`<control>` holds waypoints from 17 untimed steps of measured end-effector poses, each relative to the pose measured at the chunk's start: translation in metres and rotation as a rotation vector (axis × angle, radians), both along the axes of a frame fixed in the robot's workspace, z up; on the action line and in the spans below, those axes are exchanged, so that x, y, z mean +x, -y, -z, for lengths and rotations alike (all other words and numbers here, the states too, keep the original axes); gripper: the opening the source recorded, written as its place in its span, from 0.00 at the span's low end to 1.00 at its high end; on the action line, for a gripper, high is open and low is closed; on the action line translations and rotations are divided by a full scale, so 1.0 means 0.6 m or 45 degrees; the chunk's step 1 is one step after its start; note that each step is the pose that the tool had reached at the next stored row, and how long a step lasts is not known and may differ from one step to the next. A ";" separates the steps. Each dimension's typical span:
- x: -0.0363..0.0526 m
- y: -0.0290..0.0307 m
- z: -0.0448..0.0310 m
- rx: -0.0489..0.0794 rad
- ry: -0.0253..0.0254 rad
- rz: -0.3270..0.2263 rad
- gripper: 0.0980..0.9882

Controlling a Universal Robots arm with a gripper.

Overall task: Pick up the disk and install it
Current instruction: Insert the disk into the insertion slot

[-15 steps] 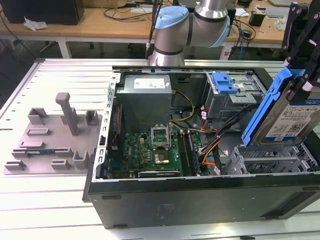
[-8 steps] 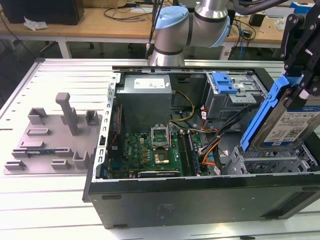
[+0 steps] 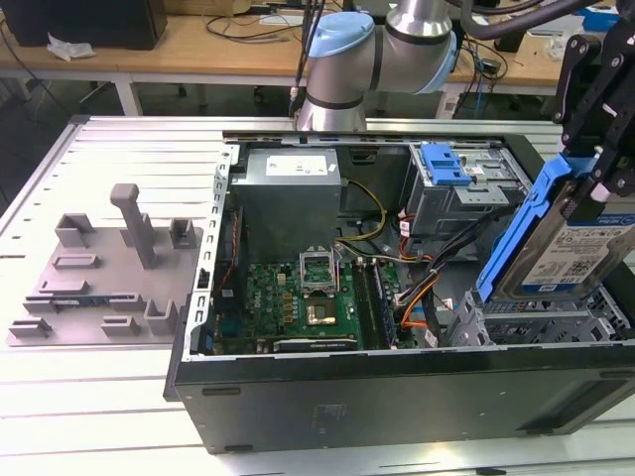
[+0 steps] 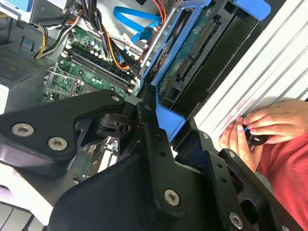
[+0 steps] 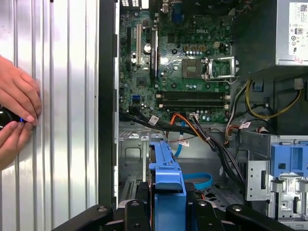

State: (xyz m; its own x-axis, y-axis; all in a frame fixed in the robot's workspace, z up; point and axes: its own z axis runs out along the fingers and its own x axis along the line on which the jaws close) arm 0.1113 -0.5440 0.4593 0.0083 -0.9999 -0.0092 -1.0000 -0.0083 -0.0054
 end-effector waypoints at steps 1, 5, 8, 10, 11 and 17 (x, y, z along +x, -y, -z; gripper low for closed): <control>0.000 0.0001 0.001 0.000 0.0001 0.000 0.30; 0.000 0.0004 0.003 0.000 0.0000 0.000 0.30; 0.001 0.0010 0.005 0.000 0.0000 0.000 0.30; 0.001 0.0013 0.006 0.000 0.0001 0.000 0.30; 0.001 0.0014 0.007 0.000 0.0000 0.000 0.30; 0.001 0.0021 0.010 0.000 0.0000 0.001 0.30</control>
State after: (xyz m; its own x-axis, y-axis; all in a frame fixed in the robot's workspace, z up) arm 0.1120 -0.5452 0.4532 0.0076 -0.9999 -0.0093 -1.0000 -0.0076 -0.0054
